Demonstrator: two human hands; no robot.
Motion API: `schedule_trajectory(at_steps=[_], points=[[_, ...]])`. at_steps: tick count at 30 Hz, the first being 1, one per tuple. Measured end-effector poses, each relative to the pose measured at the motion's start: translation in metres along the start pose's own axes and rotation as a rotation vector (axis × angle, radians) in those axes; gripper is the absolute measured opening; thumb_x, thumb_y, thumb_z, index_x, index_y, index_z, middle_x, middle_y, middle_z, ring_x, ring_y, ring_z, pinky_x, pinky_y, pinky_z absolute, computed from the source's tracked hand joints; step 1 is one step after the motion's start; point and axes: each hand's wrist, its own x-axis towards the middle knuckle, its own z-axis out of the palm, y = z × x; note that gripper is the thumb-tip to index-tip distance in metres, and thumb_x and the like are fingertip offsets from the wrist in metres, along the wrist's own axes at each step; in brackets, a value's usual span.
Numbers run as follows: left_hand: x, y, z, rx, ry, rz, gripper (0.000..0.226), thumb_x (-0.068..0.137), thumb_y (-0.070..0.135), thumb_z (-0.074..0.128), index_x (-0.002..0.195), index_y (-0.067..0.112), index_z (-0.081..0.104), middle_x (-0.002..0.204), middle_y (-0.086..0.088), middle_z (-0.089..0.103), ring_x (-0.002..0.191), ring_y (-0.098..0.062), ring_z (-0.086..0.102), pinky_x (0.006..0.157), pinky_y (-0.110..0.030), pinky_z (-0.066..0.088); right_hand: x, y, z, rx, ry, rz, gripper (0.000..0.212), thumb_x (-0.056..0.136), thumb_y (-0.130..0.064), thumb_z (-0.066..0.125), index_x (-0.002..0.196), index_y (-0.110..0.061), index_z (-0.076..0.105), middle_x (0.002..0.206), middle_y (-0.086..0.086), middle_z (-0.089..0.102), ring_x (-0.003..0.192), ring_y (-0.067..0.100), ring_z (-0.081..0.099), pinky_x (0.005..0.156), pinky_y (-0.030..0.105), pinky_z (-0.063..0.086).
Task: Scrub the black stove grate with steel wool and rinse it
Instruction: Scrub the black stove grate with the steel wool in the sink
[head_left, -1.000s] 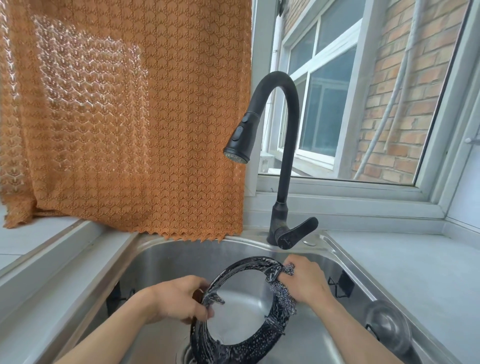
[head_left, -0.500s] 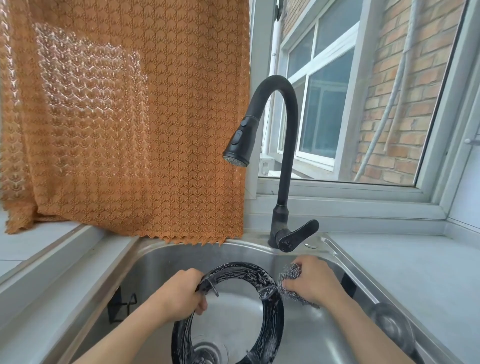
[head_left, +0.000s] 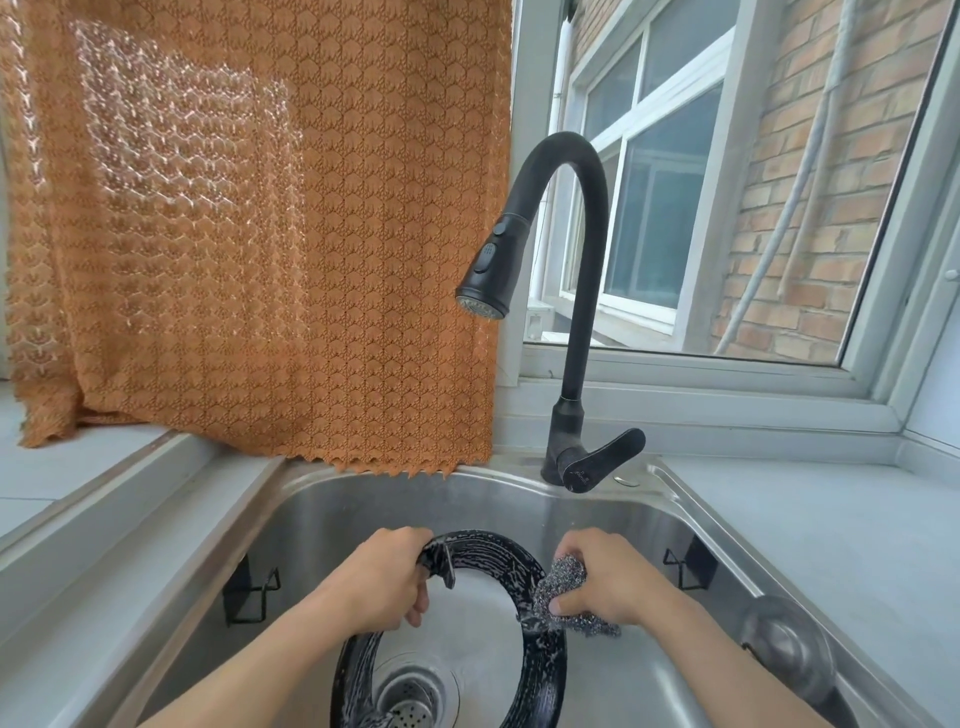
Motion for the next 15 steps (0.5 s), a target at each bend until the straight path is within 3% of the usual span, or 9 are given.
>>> schedule_trajectory(at_steps=[6,10,15], points=[[-0.007,0.008,-0.003,-0.027,-0.008,0.032,0.019,0.103,0.005,0.041,0.092,0.013,0.053,0.085,-0.012,0.075,0.073,-0.022,0.077,0.071,-0.048,0.062,0.002,0.001,0.001,0.001,-0.019,-0.08,0.039,0.084,-0.024,0.082,0.116,-0.031,0.06,0.132,0.001,0.052,0.111,0.023,0.06,0.076,0.026,0.051],[-0.006,0.011,-0.001,-0.001,0.007,0.052,0.017,0.103,0.007,0.041,0.094,0.009,0.056,0.083,-0.009,0.075,0.07,-0.019,0.076,0.071,-0.048,0.062,-0.001,-0.006,-0.004,0.077,0.061,-0.154,0.033,0.088,-0.025,0.079,0.112,-0.036,0.058,0.123,-0.002,0.055,0.107,0.016,0.057,0.08,0.026,0.047],[-0.004,0.014,0.002,0.042,0.035,0.088,0.018,0.1,0.004,0.04,0.095,0.008,0.057,0.081,-0.007,0.075,0.067,-0.017,0.075,0.065,-0.035,0.059,-0.013,-0.032,-0.006,0.116,0.202,-0.326,0.035,0.093,-0.02,0.072,0.116,-0.04,0.054,0.118,-0.012,0.059,0.096,0.004,0.055,0.085,0.025,0.045]])
